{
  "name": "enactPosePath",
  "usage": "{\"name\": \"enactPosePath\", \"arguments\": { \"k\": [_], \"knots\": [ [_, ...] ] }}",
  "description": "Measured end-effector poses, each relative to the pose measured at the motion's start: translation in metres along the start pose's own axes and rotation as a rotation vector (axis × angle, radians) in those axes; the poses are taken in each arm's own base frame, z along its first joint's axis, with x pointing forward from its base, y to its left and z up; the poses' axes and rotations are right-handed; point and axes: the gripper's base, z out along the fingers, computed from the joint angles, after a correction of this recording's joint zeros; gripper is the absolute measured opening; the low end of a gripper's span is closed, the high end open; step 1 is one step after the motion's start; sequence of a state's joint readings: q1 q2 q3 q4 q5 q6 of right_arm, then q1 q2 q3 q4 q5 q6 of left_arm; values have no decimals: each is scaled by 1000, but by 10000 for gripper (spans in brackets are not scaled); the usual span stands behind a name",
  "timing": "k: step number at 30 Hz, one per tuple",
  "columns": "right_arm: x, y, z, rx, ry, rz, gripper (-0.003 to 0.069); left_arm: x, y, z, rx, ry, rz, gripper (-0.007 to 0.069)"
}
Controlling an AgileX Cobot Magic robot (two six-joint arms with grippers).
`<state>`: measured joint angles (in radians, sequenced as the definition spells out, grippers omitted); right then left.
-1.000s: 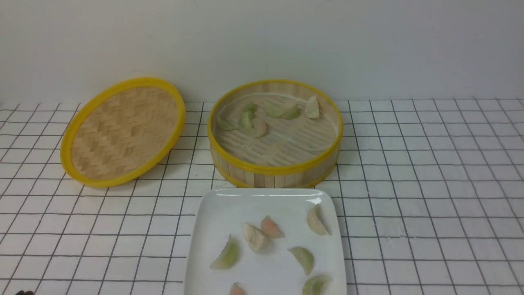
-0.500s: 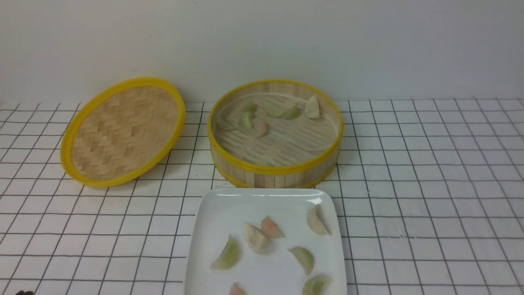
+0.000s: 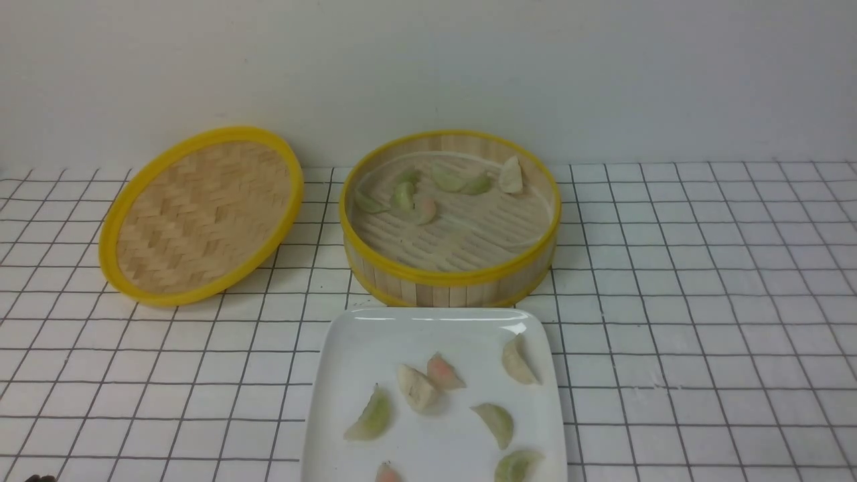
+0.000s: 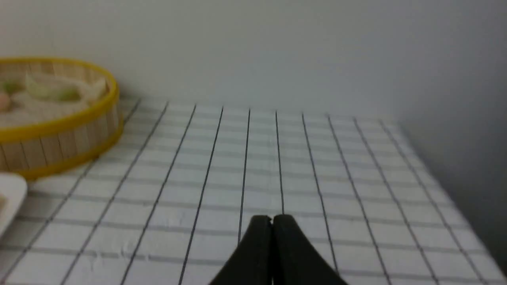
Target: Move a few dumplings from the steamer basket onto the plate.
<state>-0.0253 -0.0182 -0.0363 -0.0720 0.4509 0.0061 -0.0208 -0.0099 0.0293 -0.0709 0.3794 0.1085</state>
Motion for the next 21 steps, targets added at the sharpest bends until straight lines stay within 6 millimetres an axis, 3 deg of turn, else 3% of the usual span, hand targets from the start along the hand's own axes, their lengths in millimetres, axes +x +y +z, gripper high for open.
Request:
{"name": "enactPosePath", "arguments": {
  "k": [2,21],
  "knots": [
    [14,1,4,-6,46,7,-10,0,0,0,0,0,0,-6],
    [13,3,6,-14,0,51,-10,0,0,0,0,1,0,-6]
  ]
}}
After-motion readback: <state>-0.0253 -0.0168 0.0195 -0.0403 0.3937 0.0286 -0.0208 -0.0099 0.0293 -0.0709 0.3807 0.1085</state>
